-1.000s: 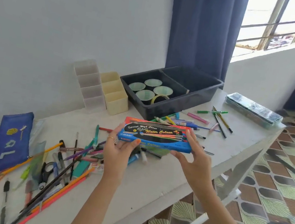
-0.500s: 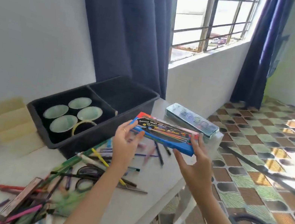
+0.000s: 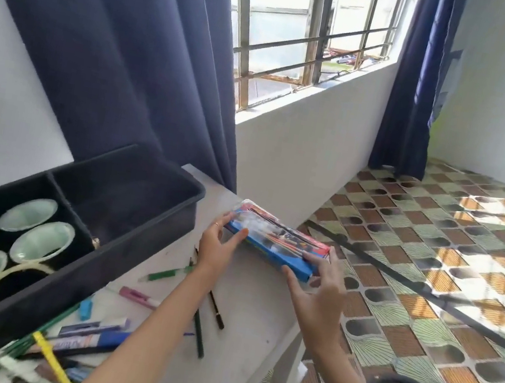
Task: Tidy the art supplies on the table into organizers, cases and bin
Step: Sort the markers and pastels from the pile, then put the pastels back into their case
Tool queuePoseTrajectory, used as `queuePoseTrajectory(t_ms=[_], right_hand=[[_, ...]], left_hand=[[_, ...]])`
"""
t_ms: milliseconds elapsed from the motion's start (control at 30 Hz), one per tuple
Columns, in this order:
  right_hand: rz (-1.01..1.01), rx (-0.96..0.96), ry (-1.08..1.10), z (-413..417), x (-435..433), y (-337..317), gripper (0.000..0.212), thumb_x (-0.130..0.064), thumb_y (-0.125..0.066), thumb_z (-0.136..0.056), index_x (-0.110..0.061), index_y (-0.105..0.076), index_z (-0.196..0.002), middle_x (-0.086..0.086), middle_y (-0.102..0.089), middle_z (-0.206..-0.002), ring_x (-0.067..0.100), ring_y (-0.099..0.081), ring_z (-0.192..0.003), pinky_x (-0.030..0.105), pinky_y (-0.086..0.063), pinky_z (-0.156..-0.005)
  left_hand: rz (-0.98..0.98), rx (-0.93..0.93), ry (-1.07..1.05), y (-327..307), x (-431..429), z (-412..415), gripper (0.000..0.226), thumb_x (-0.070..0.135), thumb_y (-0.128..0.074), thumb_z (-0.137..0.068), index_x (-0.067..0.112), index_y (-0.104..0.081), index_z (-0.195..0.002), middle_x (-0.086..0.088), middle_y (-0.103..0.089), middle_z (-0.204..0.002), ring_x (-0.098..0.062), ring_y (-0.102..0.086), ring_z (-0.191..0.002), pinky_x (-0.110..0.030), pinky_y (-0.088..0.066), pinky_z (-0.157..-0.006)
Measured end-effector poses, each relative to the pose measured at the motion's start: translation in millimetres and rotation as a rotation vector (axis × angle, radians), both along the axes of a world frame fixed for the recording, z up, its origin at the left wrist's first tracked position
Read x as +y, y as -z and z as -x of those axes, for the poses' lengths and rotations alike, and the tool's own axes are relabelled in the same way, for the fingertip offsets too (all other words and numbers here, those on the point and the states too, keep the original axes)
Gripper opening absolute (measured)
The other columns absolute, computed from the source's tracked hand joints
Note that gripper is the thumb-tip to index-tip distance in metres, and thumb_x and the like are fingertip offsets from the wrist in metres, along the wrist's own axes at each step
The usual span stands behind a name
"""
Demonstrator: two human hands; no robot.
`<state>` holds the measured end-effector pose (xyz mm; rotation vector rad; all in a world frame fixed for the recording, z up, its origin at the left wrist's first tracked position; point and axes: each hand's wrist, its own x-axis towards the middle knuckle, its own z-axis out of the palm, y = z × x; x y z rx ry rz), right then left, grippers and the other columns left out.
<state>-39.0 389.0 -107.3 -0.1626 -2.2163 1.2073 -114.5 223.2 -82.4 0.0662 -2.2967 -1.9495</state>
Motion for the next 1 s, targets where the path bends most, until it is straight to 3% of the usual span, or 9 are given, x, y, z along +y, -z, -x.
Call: queuePoseTrajectory(t_ms=[133,233,300,400,533,633,800,933,1000], right_hand=[[-0.136,-0.043,0.104,11.9,8.5,3.0,0.048,-0.042,-0.082,-0.064,-0.02,-0.06,-0.101,0.01,-0.046,-0.12,0.025,-0.042,-0.115,0.036,-0.041,-0.093],[-0.201,-0.088,0.07,22.0,18.3,3.6,0.073,-0.052,-0.08,-0.059,-0.021,-0.051,-0.118,0.007,-0.041,-0.119,0.019,-0.036,-0.111,0.032,-0.034,-0.094],[-0.171,-0.136,-0.065,27.9,21.6,4.1,0.084,-0.055,-0.077,-0.059,-0.025,-0.043,-0.13,0.005,-0.039,-0.125,0.016,-0.035,-0.115,0.033,-0.032,-0.101],[-0.104,-0.113,-0.179,33.7,27.3,8.1,0.078,-0.052,-0.065,-0.061,-0.024,-0.047,-0.131,0.001,-0.046,-0.119,0.016,-0.044,-0.108,0.043,-0.043,-0.094],[-0.068,-0.097,-0.279,37.3,38.8,8.0,0.082,-0.053,-0.073,-0.059,-0.023,-0.048,-0.132,-0.002,-0.05,-0.113,0.011,-0.048,-0.103,0.037,-0.047,-0.09],[-0.068,-0.115,-0.346,38.2,42.1,7.7,0.088,-0.059,-0.075,-0.06,-0.025,-0.044,-0.135,-0.006,-0.049,-0.116,0.006,-0.047,-0.108,0.033,-0.044,-0.094],[-0.024,-0.131,-0.346,45.1,45.2,4.9,0.081,-0.043,-0.083,-0.06,-0.032,-0.046,-0.131,-0.012,-0.05,-0.115,0.003,-0.051,-0.106,0.037,-0.049,-0.091],[-0.021,-0.181,-0.361,46.3,44.8,2.5,0.081,-0.048,-0.081,-0.059,-0.035,-0.044,-0.13,-0.012,-0.049,-0.112,0.003,-0.051,-0.103,0.039,-0.051,-0.089],[-0.086,-0.226,-0.345,45.4,44.3,1.6,0.085,-0.055,-0.076,-0.059,-0.036,-0.039,-0.134,-0.007,-0.047,-0.115,0.006,-0.048,-0.104,0.041,-0.048,-0.092]], left_hand=[[0.1,-0.013,-0.021,3.0,6.1,16.7,0.039,0.013,-0.067,-0.085,0.017,-0.056,-0.122,0.004,-0.052,-0.129,-0.012,-0.048,-0.121,-0.023,-0.036,-0.103],[0.164,-0.008,-0.075,0.8,7.5,26.2,0.042,0.011,-0.064,-0.086,0.011,-0.054,-0.126,-0.003,-0.045,-0.134,-0.015,-0.042,-0.127,-0.019,-0.03,-0.104],[0.17,-0.049,-0.078,-0.7,7.0,33.4,0.052,0.02,-0.062,-0.089,0.01,-0.045,-0.137,-0.002,-0.039,-0.141,-0.015,-0.037,-0.132,-0.024,-0.028,-0.11],[0.121,-0.132,-0.08,0.7,5.2,43.5,0.048,0.03,-0.059,-0.091,0.012,-0.048,-0.134,-0.004,-0.052,-0.133,-0.018,-0.05,-0.121,-0.025,-0.04,-0.098],[0.124,-0.145,-0.133,4.7,2.0,44.5,0.04,0.031,-0.061,-0.089,0.014,-0.055,-0.125,-0.005,-0.06,-0.119,-0.019,-0.057,-0.11,-0.033,-0.048,-0.095],[0.107,-0.14,-0.191,6.0,4.4,37.4,0.036,0.033,-0.06,-0.091,0.016,-0.056,-0.121,-0.002,-0.06,-0.113,-0.012,-0.057,-0.099,-0.024,-0.048,-0.08],[0.074,-0.141,-0.223,3.0,7.4,32.4,0.034,0.032,-0.059,-0.091,0.015,-0.054,-0.119,-0.002,-0.061,-0.111,-0.005,-0.058,-0.085,-0.009,-0.046,-0.06],[0.057,-0.169,-0.242,-1.8,8.5,33.2,0.034,0.028,-0.061,-0.09,0.013,-0.053,-0.12,-0.005,-0.061,-0.112,-0.004,-0.057,-0.08,-0.009,-0.046,-0.056],[0.074,-0.187,-0.213,-6.1,9.4,31.7,0.039,0.031,-0.058,-0.092,0.012,-0.05,-0.124,-0.005,-0.06,-0.117,-0.008,-0.058,-0.088,-0.01,-0.047,-0.058]])
